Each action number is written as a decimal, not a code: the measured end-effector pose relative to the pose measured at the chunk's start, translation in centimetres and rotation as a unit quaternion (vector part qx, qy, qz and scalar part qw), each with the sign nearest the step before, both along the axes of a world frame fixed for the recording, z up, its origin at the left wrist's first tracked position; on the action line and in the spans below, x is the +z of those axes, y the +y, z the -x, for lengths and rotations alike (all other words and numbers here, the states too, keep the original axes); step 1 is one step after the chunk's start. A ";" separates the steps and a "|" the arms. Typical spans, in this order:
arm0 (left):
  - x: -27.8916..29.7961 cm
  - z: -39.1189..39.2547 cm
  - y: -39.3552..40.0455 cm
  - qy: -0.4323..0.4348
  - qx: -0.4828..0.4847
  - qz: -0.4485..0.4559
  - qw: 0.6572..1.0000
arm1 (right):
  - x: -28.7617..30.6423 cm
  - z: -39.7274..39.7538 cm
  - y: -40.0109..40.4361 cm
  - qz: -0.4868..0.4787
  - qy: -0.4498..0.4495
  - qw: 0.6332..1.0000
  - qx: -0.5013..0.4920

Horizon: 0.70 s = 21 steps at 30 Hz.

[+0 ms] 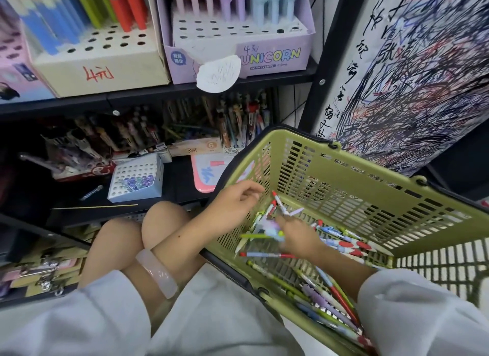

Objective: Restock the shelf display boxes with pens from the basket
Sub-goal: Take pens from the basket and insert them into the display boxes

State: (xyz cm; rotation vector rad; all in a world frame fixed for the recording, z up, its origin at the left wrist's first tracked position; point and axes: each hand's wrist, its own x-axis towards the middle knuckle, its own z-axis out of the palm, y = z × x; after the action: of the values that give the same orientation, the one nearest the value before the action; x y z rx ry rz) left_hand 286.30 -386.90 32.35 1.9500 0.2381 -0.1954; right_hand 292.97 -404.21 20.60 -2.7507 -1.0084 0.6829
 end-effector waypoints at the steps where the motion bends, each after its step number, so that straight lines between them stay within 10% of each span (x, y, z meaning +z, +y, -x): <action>1: 0.0 0.0 0.0 -0.003 0.017 0.007 1.000 | 1.3 -0.5 -0.2 -0.063 0.048 0.995 -0.058; 5: 0.3 -0.4 -0.8 -0.007 0.060 0.036 0.998 | 6.7 -1.5 -0.1 -0.291 0.284 0.877 -0.258; 10: 0.2 -0.3 -2.4 0.084 0.029 0.163 0.983 | 10.6 -0.7 1.9 -0.469 0.449 0.711 -0.269; 21: 2.5 0.6 -1.7 -0.004 -0.029 0.149 0.988 | 14.5 1.4 4.2 -0.524 0.306 0.746 -0.275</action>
State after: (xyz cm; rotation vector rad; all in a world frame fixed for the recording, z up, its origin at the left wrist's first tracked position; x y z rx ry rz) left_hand 285.75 -388.64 34.89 1.6621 0.1386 -0.2477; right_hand 291.54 -400.06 35.09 -1.4919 -0.2168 0.5681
